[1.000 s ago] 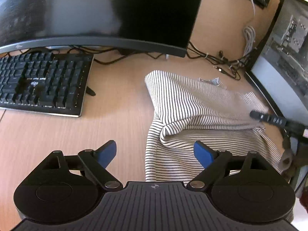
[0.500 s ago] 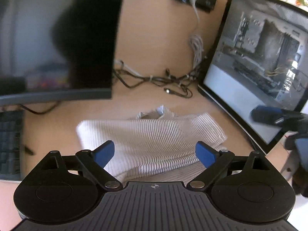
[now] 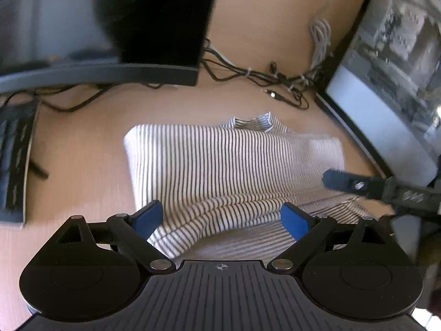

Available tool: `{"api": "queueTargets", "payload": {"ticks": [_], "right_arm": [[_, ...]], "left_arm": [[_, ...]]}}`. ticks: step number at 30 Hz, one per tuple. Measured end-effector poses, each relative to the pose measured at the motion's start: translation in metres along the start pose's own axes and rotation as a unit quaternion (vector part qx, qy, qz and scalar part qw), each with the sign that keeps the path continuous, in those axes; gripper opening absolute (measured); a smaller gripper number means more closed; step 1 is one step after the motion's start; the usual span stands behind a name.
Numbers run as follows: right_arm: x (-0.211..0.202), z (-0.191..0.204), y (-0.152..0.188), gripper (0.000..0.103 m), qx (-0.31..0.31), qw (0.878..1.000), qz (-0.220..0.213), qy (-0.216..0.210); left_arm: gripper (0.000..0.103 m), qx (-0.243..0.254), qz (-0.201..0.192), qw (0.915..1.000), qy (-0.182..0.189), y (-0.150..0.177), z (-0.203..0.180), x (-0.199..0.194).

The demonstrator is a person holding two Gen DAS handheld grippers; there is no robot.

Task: Fold clothes

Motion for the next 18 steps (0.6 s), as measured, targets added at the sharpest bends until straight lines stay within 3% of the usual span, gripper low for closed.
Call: {"api": "queueTargets", "payload": {"ticks": [4,7,11,18], "right_arm": [[0.006,0.011,0.013,0.103,-0.072,0.997,-0.002,0.037],[0.014,0.024,0.021,0.103,-0.143,0.985,0.019,0.089],[0.000,0.038,0.022,0.103,-0.138,0.987,0.020,0.081],[-0.067,0.033,0.039,0.103,-0.152,0.980,0.026,0.127]], "left_arm": [[0.103,-0.028,0.017,0.9994,-0.013,0.018,0.011,-0.003],[0.103,-0.031,0.031,0.9981,-0.044,0.032,0.024,-0.002],[0.103,-0.029,0.033,0.9986,-0.031,0.039,0.028,-0.012],[0.103,-0.010,0.011,0.9999,-0.002,0.035,0.026,-0.030]]}}
Point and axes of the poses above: each gripper's, at about its wrist camera, not at the fingertips, and x roughly the way its jaws point, z to its left, y to its underside, the point moved 9 cm from there along x, roughly the way its jaws point, and after that the axes turned 2 degrees about -z, right-handed, at the moved point
